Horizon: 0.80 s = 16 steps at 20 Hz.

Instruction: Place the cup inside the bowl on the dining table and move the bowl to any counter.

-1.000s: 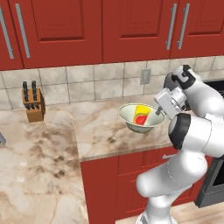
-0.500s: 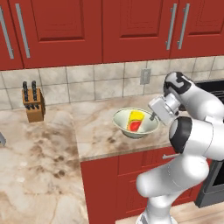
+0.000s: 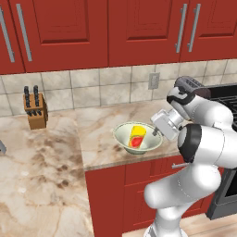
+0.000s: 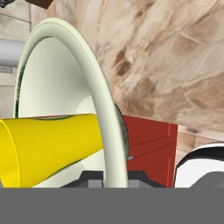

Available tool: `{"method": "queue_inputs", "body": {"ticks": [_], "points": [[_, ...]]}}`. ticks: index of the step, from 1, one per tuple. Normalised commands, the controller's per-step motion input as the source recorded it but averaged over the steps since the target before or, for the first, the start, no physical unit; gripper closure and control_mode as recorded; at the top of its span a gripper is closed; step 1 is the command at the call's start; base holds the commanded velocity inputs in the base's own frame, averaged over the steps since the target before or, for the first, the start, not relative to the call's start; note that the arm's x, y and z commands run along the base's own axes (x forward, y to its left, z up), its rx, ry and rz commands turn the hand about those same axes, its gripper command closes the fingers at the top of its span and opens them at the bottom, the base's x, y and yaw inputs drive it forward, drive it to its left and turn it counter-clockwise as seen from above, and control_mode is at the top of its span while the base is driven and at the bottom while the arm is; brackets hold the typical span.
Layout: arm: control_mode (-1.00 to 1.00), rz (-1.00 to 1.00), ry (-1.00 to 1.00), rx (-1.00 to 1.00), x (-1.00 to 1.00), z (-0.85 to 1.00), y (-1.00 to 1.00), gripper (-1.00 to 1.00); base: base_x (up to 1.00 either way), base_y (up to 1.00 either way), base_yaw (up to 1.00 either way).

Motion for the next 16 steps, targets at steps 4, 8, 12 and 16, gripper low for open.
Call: {"method": "queue_inputs", "body": {"ticks": [4, 8, 12, 16], "points": [[-1.00, -0.02, 0.00, 0.00, 0.38, -0.14, 0.01, 1.00, 0.00, 0.00, 0.00], [-1.00, -0.05, 0.00, 0.00, 0.57, -0.09, 0.00, 1.00, 0.00, 0.00, 0.00], [-1.00, -0.08, 0.00, 0.00, 0.48, -0.01, 0.01, 1.00, 0.00, 0.00, 0.00], [-1.00, -0.09, 0.00, 0.00, 0.46, -0.04, 0.03, 1.00, 0.00, 0.00, 0.00]]}}
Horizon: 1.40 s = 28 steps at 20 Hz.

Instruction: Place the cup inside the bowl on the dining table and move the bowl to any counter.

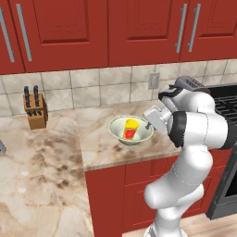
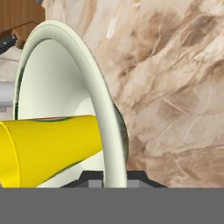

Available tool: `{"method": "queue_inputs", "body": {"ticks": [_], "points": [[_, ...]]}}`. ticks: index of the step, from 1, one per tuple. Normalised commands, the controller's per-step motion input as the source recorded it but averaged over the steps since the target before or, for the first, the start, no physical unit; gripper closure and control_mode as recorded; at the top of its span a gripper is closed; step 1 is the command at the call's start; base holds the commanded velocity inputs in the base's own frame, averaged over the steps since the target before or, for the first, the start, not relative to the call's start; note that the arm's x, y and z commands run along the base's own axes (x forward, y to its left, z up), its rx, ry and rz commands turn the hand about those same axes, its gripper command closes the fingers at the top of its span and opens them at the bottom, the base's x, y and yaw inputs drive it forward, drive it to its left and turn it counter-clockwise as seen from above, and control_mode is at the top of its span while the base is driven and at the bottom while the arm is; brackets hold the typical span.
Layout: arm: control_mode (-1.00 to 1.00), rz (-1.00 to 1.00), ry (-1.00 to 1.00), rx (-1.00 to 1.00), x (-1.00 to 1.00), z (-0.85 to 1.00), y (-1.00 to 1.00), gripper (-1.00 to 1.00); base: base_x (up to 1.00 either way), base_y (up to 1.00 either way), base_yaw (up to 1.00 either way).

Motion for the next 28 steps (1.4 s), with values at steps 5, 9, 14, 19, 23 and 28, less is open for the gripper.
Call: {"method": "queue_inputs", "body": {"ticks": [5, 9, 14, 19, 23, 28], "points": [[-1.00, -0.09, 0.01, 0.00, 0.40, -0.15, 0.03, 1.00, 0.00, 0.00, 0.00], [-1.00, -0.10, 0.04, 0.00, 0.36, -0.23, 0.06, 1.00, 0.00, 0.00, 0.00], [-1.00, -0.09, 0.02, 0.00, 0.30, -0.20, 0.07, 1.00, 0.00, 0.00, 0.00], [-1.00, -0.09, 0.00, -0.03, 0.24, -0.07, 0.13, 1.00, 0.00, 0.00, 0.00], [-1.00, -0.09, 0.01, -0.04, 0.23, -0.05, 0.16, 1.00, 0.00, 0.00, 0.00], [-1.00, -0.09, 0.00, -0.05, 0.13, -0.13, 0.17, 1.00, 0.00, 0.00, 0.00]]}}
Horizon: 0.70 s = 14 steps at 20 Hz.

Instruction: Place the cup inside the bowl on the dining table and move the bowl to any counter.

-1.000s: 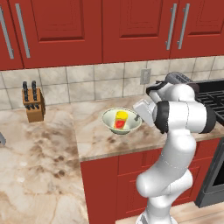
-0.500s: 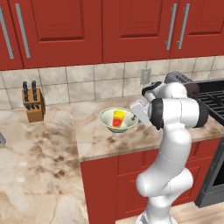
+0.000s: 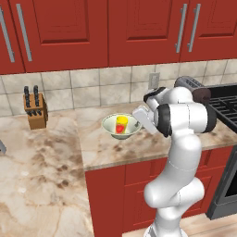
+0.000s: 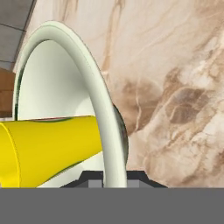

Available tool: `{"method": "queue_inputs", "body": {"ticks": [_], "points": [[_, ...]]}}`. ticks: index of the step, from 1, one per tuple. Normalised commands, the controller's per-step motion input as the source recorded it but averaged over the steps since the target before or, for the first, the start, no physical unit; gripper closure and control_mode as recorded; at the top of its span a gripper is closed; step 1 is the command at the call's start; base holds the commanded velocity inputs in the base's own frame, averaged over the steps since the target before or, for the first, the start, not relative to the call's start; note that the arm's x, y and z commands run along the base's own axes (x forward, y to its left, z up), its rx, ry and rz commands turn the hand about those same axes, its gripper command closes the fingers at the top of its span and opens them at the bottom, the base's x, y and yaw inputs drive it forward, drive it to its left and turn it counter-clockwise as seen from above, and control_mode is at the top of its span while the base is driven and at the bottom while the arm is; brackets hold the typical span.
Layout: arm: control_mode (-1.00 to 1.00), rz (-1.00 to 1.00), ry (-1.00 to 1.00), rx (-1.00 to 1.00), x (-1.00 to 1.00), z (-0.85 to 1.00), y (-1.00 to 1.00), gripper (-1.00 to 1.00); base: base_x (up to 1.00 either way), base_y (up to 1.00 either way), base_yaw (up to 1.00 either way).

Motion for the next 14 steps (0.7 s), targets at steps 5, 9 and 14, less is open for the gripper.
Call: {"method": "queue_inputs", "body": {"ticks": [5, 9, 14], "points": [[-1.00, -0.06, 0.00, -0.05, 0.01, -0.17, 0.07, 1.00, 0.00, 0.00, 0.00], [-1.00, -0.05, 0.00, -0.04, 0.00, -0.17, 0.03, 1.00, 0.00, 0.00, 0.00], [-1.00, -0.03, 0.00, -0.02, 0.00, -0.06, 0.03, 1.00, 0.00, 0.00, 0.00]]}}
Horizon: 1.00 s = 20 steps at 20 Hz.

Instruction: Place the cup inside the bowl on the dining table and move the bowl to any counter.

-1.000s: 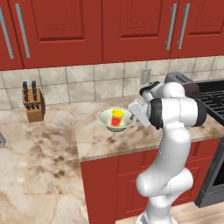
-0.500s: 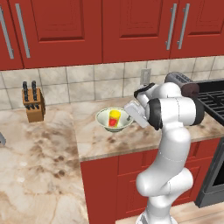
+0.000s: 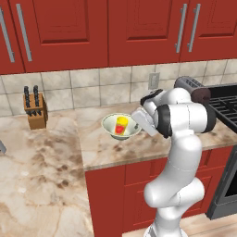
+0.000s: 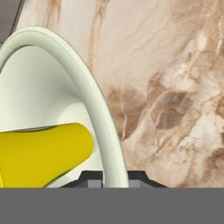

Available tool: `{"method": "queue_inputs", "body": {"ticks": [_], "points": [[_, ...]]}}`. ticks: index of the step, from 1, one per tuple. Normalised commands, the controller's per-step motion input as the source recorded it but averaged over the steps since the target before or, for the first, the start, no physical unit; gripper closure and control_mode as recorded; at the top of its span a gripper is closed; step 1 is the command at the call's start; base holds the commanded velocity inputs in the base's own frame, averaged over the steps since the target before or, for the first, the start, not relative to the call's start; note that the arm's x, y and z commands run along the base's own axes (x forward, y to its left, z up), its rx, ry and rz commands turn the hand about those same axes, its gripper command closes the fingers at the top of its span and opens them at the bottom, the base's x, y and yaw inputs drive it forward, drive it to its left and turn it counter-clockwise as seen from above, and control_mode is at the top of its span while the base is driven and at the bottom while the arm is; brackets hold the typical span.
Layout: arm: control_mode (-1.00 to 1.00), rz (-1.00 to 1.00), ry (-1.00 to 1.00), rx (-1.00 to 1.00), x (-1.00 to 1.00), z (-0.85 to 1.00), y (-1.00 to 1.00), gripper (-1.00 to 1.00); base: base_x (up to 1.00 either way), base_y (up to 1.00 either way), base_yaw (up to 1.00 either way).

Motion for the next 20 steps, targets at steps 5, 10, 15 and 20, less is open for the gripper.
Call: {"method": "queue_inputs", "body": {"ticks": [5, 10, 15, 20], "points": [[-1.00, -0.01, 0.00, 0.00, 0.00, 0.00, 0.00, 1.00, 0.00, 0.00, 0.00], [-1.00, -0.02, 0.00, 0.00, 0.00, 0.00, 0.03, -1.00, 0.00, 0.00, 0.00], [-1.00, -0.01, 0.00, 0.00, 0.00, 0.00, 0.01, -1.00, 0.00, 0.00, 0.00], [-1.00, 0.00, 0.00, 0.00, 0.00, 0.01, 0.00, -1.00, 0.00, 0.00, 0.00]]}}
